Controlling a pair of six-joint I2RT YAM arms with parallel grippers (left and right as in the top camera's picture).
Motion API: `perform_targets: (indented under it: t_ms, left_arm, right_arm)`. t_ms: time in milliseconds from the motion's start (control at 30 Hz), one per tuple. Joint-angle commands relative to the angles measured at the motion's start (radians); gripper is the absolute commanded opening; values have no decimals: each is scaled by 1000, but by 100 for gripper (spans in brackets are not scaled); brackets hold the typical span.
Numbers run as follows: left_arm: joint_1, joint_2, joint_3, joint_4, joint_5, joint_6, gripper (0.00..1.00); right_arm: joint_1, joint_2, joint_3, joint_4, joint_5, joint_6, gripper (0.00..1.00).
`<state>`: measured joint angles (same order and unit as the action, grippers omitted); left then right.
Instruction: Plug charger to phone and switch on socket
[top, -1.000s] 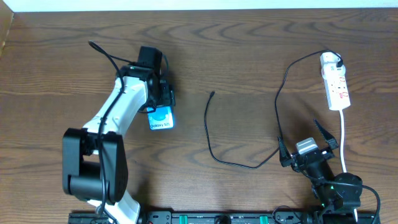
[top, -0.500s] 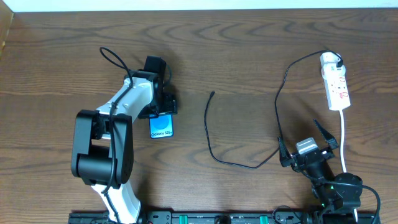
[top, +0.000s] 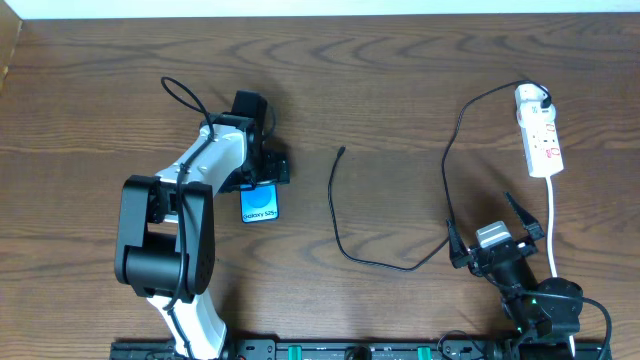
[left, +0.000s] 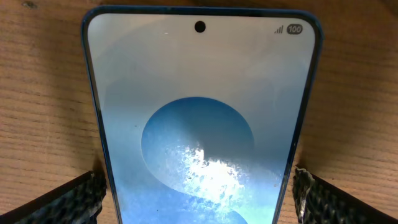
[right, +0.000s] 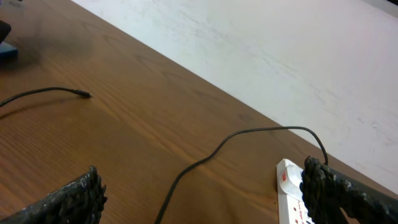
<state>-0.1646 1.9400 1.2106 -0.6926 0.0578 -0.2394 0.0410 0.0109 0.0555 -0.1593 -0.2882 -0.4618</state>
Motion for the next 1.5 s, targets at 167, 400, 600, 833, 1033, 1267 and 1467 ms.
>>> perform_targets:
  t_ms: [167, 400, 600, 833, 1033, 1267, 1467]
  left_arm:
    - [3, 30, -59, 21, 26, -14, 95]
    - [2, 30, -92, 55, 32, -14, 88]
    - [2, 29, -92, 76, 32, -14, 76]
    - [2, 26, -80, 68, 32, -15, 74]
    - [3, 0, -4, 2, 63, -29, 74]
    - [5, -86, 47, -41, 124, -43, 74]
    - [22, -146, 47, -45, 230, -63, 74]
  right_arm:
    - [6, -5, -5, 1, -2, -3, 99]
    - [6, -5, -5, 1, -2, -3, 99]
    - [6, -5, -5, 1, -2, -3, 99]
    - [6, -5, -5, 1, -2, -3, 99]
    - [6, -5, -5, 1, -2, -3, 99]
    - [6, -5, -5, 1, -2, -3, 99]
    - [6, -5, -5, 1, -2, -3, 99]
